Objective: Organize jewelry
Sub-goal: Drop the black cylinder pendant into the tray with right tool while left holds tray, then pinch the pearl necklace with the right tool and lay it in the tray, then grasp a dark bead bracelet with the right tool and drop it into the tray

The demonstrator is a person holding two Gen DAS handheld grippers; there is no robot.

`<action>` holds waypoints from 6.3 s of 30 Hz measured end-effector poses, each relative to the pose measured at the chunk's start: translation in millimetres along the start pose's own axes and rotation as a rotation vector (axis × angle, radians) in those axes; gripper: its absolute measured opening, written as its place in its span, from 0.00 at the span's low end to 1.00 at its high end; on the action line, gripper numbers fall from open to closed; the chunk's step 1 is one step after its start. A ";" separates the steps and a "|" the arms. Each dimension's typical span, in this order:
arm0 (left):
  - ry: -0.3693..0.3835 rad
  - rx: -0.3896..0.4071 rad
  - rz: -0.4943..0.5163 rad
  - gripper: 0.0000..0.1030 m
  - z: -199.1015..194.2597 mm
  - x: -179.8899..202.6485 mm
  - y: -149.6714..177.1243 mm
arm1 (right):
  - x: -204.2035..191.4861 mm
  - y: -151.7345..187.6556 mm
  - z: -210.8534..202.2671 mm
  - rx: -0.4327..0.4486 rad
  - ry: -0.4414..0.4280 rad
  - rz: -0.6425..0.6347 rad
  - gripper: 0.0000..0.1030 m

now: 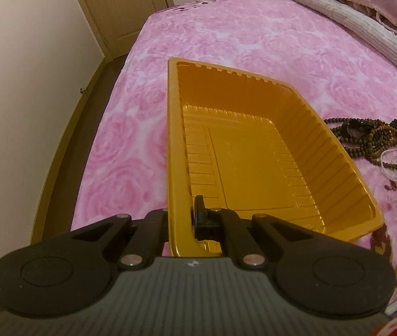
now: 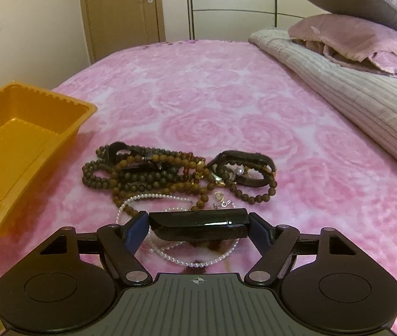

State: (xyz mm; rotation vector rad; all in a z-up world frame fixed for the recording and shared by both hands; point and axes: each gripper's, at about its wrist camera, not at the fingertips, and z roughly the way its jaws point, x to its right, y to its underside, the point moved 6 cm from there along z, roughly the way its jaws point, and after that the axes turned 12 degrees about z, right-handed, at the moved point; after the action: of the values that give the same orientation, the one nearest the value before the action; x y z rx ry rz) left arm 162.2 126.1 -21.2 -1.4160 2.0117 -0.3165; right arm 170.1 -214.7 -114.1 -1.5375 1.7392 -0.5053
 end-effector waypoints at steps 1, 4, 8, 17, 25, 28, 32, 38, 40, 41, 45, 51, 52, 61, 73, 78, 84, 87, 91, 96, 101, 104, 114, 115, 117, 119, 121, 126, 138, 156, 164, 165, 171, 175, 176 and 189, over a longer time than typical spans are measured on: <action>-0.002 0.000 0.006 0.03 -0.3 0.1 -0.6 | -0.7 -1.2 -2.8 0.009 -0.006 0.002 0.73; -0.004 0.003 0.017 0.03 -0.6 -0.3 -2.0 | -7.5 -6.0 -13.3 0.037 -0.031 -0.015 0.73; -0.010 0.004 0.045 0.03 -0.5 1.5 -2.3 | -33.5 -16.0 -28.8 0.060 -0.161 -0.054 0.73; -0.005 0.015 0.081 0.03 1.2 1.2 -5.1 | -141.5 -11.2 -27.1 -0.010 -0.502 -0.270 0.73; -0.002 0.030 0.091 0.03 0.2 1.3 -4.2 | -164.9 -2.3 -0.2 -0.080 -0.585 -0.253 0.74; -0.010 0.034 0.093 0.03 -0.5 2.5 -3.6 | -155.7 -4.2 -2.8 -0.064 -0.561 -0.223 0.78; -0.011 0.036 0.092 0.03 -1.1 3.4 -3.9 | -121.5 -12.0 -21.6 0.001 -0.468 -0.161 0.78; -0.012 0.037 0.089 0.03 -1.1 3.9 -2.8 | -21.1 -14.5 -26.1 0.032 -0.195 -0.007 0.78; -0.012 0.038 0.088 0.03 -1.0 3.9 -2.9 | 8.8 -15.0 -26.3 0.034 -0.126 0.041 0.77; -0.012 0.038 0.086 0.03 -1.2 3.8 -2.9 | 21.8 -13.8 -25.4 0.031 -0.096 0.064 0.76; -0.012 0.037 0.082 0.03 -0.7 3.4 -3.9 | 48.6 -10.2 -16.5 -0.002 -0.046 0.117 0.47; -0.012 0.036 0.080 0.03 -1.3 3.1 -2.9 | 36.5 -0.6 5.7 -0.055 -0.019 0.072 0.30; -0.012 0.036 0.080 0.03 -1.1 2.8 -3.0 | 35.5 0.3 7.7 -0.054 -0.004 0.065 0.29; -0.013 0.036 0.080 0.03 -1.3 3.0 -3.1 | 32.7 -8.0 -13.2 -0.019 0.027 0.015 0.02; -0.011 0.042 0.079 0.03 -2.4 4.6 -2.5 | 7.9 -71.7 -84.4 0.185 -0.023 -0.080 0.02; -0.010 0.044 0.081 0.03 -3.1 5.0 -3.0 | -11.5 -97.0 -110.2 0.255 -0.075 -0.137 0.02; -0.010 0.043 0.080 0.03 -3.0 5.2 -3.3 | -38.3 -113.4 -128.0 0.273 -0.151 -0.212 0.02; -0.009 0.044 0.080 0.03 -3.1 5.5 -3.3 | -58.1 -118.3 -130.8 0.273 -0.201 -0.252 0.02; -0.007 0.046 0.082 0.03 -3.5 5.7 -3.8 | -91.0 -127.8 -130.0 0.252 -0.303 -0.272 0.02; -0.002 0.047 0.080 0.03 -2.2 3.9 -2.7 | -141.7 -138.0 -125.1 0.233 -0.437 -0.305 0.02; 0.004 0.046 0.075 0.03 -0.5 2.2 -2.7 | -189.0 -136.4 -104.5 0.171 -0.517 -0.357 0.02; 0.007 0.046 0.075 0.03 -0.2 1.8 -2.3 | -211.5 -125.4 -92.7 0.128 -0.544 -0.397 0.02; 0.006 0.047 0.071 0.03 0.2 2.4 -1.7 | -233.1 -103.3 -62.6 0.009 -0.593 -0.428 0.02; 0.007 0.047 0.070 0.03 0.3 2.1 -1.8 | -233.9 -103.6 -59.5 0.002 -0.598 -0.422 0.02; 0.007 0.047 0.070 0.03 0.5 2.1 -2.1 | -234.9 -104.2 -52.9 -0.012 -0.599 -0.414 0.02; 0.007 0.047 0.072 0.03 0.3 2.3 -2.3 | -234.9 -102.5 -46.3 -0.032 -0.591 -0.408 0.02; 0.006 0.047 0.071 0.03 0.5 2.4 -2.3 | -234.9 -99.2 -36.0 -0.067 -0.587 -0.400 0.02; 0.006 0.046 0.070 0.03 0.6 2.1 -2.4 | -227.9 -87.6 -13.1 -0.155 -0.600 -0.345 0.02; 0.005 0.045 0.068 0.03 1.1 1.8 -2.5 | -149.7 -83.4 -22.3 -0.095 -0.483 -0.142 0.50; 0.005 0.046 0.067 0.03 1.0 2.3 -2.1 | -13.1 -30.0 -41.9 -0.052 -0.189 0.026 0.50; 0.004 0.044 0.063 0.03 1.4 1.3 -2.2 | 17.7 -22.7 -30.7 -0.048 -0.092 0.028 0.50; 0.004 0.043 0.063 0.03 1.6 0.9 -2.2 | 22.1 -23.8 -27.7 -0.043 -0.076 0.024 0.50; 0.002 0.043 0.065 0.03 1.3 1.3 -2.4 | 48.0 -37.8 -6.1 -0.020 -0.008 0.014 0.50; -0.001 0.041 0.067 0.02 1.6 0.7 -2.6 | 58.7 -44.2 9.9 -0.038 0.010 0.018 0.50; -0.002 0.041 0.066 0.02 1.5 1.2 -2.5 | 59.8 -44.9 14.3 -0.047 0.005 0.022 0.50; -0.005 0.040 0.068 0.02 0.6 2.4 -2.8 | 63.8 -46.5 24.5 -0.100 -0.001 0.095 0.07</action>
State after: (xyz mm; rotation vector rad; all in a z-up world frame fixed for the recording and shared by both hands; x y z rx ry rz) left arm 164.2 122.9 -21.1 -1.3200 2.0336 -0.3211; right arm 219.3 -281.0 -113.8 -1.5145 1.8509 -0.3752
